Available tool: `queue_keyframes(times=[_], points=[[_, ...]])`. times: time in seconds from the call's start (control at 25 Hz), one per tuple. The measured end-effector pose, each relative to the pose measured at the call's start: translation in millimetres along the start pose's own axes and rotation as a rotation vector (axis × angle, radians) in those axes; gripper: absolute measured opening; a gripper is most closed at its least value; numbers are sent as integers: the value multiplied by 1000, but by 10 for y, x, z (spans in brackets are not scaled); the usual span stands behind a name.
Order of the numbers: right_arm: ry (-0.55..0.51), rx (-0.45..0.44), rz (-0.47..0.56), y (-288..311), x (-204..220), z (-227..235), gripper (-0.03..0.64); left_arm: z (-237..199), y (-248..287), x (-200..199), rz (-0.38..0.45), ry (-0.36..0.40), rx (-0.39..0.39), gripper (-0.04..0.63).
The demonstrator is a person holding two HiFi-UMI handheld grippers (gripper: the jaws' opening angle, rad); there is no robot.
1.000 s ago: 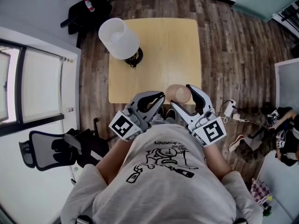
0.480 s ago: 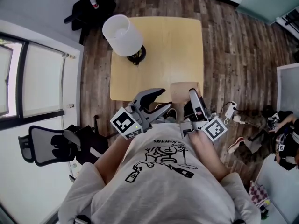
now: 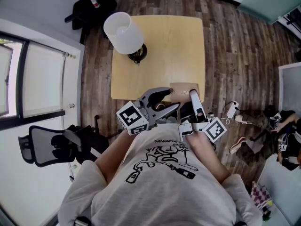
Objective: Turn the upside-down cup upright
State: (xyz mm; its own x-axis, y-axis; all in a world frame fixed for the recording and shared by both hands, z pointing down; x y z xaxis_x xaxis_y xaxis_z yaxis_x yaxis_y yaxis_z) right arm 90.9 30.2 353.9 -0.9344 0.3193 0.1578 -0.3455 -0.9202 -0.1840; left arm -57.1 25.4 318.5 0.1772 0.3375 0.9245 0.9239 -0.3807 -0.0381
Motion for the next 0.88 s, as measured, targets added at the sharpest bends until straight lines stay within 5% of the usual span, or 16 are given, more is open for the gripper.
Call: queue_keyframes(times=[0.2,0.44,0.88], points=[[20,-13,1,6,9,-15,310,65,113,28,-19,-15,55,190],[29,-27,15,-45,1,-28,310,144,115,27,-20,-28,94,58],[27,-109,31,-57,-16,-90,311,200,149,7,2,-130,177,21]])
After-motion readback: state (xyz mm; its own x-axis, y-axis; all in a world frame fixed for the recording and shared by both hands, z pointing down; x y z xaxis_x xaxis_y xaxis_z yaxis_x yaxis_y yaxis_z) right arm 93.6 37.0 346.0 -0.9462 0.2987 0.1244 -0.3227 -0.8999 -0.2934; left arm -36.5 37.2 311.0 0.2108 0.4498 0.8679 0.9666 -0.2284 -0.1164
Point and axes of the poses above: the fingertips, and each gripper's own axes: y forward along the fingers, z to its right, x out of its underside, the point moved 6 cm from there along -y, backward along the fingers, and after that the axes turned 5 degrees about z, right-handed, at the moved point
